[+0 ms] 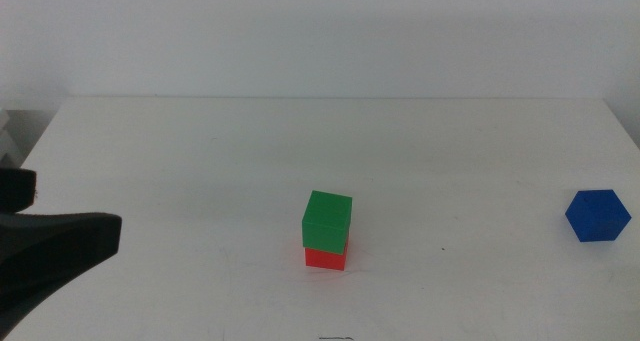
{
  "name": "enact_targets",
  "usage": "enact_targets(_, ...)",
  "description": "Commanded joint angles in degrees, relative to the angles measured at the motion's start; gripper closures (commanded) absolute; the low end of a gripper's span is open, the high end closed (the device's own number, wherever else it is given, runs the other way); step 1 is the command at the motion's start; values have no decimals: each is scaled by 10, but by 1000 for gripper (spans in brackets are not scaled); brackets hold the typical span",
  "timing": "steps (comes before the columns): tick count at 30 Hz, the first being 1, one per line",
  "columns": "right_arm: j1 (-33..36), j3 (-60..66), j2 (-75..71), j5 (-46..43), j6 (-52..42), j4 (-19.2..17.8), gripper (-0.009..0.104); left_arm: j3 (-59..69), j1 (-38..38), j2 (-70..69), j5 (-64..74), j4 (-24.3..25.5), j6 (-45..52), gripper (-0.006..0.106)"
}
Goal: Stack red cubes first, then green, then blue cubes in a specific spot.
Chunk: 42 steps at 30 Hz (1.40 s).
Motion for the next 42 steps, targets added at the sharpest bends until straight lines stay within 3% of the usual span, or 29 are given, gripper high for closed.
enact_targets(1,-3,-10,-11,-65,0,-4,13,-13,1,5,-36,-7,1,9)
enact_targets(8,-3,-10,-11,-230,18,-7,13,-13,1,5,-36,-7,1,9)
enact_targets(17,-3,-11,-11,-263,18,-5,13,-13,1,5,-36,-7,1,9)
enact_targets(21,-3,-77,32,-146,37,31,13,-13,1,5,-36,-7,1,9)
enact_targets(28,-3,-299,247,37,58,74,13,-13,1,5,-36,-7,1,9)
enact_targets(33,-3,-364,346,20,58,79,13,-13,1,5,-36,-7,1,9)
enact_targets(38,-3,-364,403,22,63,130,13,-13,1,5,-36,-7,1,9)
enact_targets(42,-3,-370,432,39,49,146,13,-13,1,5,-36,-6,1,9)
